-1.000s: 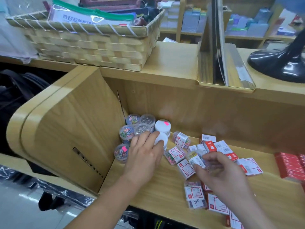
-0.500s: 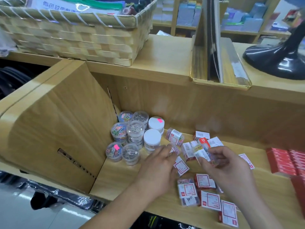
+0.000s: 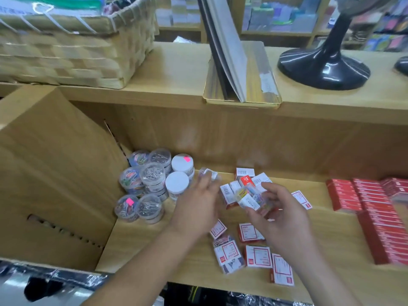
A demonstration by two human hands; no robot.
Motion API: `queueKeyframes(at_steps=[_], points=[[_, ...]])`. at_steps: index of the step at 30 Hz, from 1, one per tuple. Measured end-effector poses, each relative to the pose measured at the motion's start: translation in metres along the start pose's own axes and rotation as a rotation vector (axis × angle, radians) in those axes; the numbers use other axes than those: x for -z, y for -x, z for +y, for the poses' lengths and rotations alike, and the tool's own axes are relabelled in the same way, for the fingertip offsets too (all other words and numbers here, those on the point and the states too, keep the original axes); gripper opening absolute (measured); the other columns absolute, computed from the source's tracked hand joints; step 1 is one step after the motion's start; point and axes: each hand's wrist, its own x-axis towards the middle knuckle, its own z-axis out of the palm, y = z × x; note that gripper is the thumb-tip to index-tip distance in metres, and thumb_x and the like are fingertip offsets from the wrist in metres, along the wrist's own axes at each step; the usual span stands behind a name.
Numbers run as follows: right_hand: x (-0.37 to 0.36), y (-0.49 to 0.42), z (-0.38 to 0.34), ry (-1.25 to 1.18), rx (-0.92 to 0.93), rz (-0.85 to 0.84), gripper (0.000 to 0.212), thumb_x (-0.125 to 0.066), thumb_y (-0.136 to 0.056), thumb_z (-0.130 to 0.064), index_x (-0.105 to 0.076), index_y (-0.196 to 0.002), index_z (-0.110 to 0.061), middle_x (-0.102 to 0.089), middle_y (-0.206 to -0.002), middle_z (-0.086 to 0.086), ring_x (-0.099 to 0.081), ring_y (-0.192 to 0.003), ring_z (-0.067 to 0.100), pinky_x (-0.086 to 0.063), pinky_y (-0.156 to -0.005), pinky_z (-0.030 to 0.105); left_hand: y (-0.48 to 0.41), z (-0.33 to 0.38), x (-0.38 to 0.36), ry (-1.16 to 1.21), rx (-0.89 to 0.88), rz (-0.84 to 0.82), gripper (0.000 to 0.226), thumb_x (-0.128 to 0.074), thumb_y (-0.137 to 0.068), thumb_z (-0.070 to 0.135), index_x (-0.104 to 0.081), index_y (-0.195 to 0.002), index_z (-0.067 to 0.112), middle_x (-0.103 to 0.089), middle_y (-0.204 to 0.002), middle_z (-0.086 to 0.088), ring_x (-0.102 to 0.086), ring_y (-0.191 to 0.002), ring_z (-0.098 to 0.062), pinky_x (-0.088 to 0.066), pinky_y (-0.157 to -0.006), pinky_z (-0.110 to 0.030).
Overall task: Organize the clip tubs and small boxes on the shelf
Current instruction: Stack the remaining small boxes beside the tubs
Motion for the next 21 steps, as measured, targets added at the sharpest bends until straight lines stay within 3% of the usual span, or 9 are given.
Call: queueKeyframes(at_steps=[3, 6, 8, 11, 15, 19, 21], points=[[0.004, 0.0, 0.0, 0.03, 0.01, 0.001, 0.074, -0.083, -0.07, -0.042, -0.056, -0.138, -0.032, -0.053, -0.102, -0.019, -0.063, -0.092, 0.013, -0.056, -0.082, 0.042, -0.034, 0.006, 0.011, -0.16, 0.096, -0.152, 0.06, -0.076, -0.077, 0.009, -0.049, -0.13, 0.017, -0.045, -0.139, -0.005, -0.055, -0.122, -0.027, -0.053, -0.076, -0.039], [0.013, -0.005, 0.002, 0.004, -0.008, -0.016, 0.069, -0.087, -0.075, -0.022, -0.058, -0.138, -0.017, -0.047, -0.102, -0.012, -0.06, -0.088, 0.003, -0.054, -0.081, 0.024, -0.049, 0.016, 0.017, -0.272, 0.082, -0.221, 0.048, -0.071, -0.078, -0.002, -0.056, -0.12, 0.012, -0.047, -0.123, -0.007, -0.06, -0.11, -0.03, -0.048, -0.072, -0.039], [0.018, -0.007, 0.005, -0.04, -0.041, -0.034, 0.062, -0.088, -0.075, -0.019, -0.062, -0.131, -0.017, -0.048, -0.104, -0.009, -0.059, -0.091, -0.002, -0.049, -0.081, 0.013, -0.05, 0.019, 0.022, -0.291, 0.069, -0.205, 0.037, -0.068, -0.082, 0.0, -0.062, -0.116, 0.014, -0.049, -0.119, -0.006, -0.057, -0.11, -0.028, -0.047, -0.072, -0.038], [0.022, -0.008, 0.007, -0.088, -0.04, -0.019, 0.053, -0.087, -0.075, -0.016, -0.066, -0.123, -0.025, -0.052, -0.108, -0.01, -0.063, -0.092, 0.001, -0.053, -0.089, 0.023, -0.038, 0.019, 0.029, -0.287, 0.037, 0.005, 0.021, -0.061, -0.096, 0.027, -0.065, -0.116, 0.023, -0.053, -0.11, 0.002, -0.055, -0.108, -0.022, -0.041, -0.065, -0.034], [0.018, -0.005, 0.001, -0.144, 0.046, -0.048, 0.055, -0.085, -0.078, -0.014, -0.06, -0.111, -0.051, -0.067, -0.107, -0.018, -0.066, -0.085, 0.003, -0.048, -0.073, 0.012, -0.002, 0.016, 0.038, 0.076, 0.056, 0.196, 0.03, -0.054, -0.097, 0.048, -0.062, -0.122, 0.032, -0.056, -0.098, 0.01, -0.061, -0.094, -0.022, -0.049, -0.067, -0.035], [0.006, -0.002, -0.005, -0.275, -0.013, -0.1, 0.058, -0.084, -0.078, -0.006, -0.065, -0.12, -0.041, -0.07, -0.113, -0.01, -0.061, -0.07, 0.0, -0.047, -0.07, 0.023, 0.029, 0.001, 0.024, 0.529, 0.179, 0.195, 0.028, -0.056, -0.092, 0.052, -0.06, -0.118, 0.04, -0.056, -0.089, 0.013, -0.06, -0.077, -0.009, -0.052, -0.071, -0.036], [0.001, -0.001, -0.008, -0.376, -0.08, -0.143, 0.06, -0.084, -0.075, 0.001, -0.067, -0.122, -0.032, -0.073, -0.111, -0.01, -0.069, -0.079, 0.007, -0.054, -0.076, 0.032, 0.04, -0.004, 0.015, 0.701, 0.199, 0.19, 0.027, -0.057, -0.091, 0.048, -0.061, -0.118, 0.044, -0.058, -0.098, 0.011, -0.069, -0.077, -0.007, -0.055, -0.072, -0.038]])
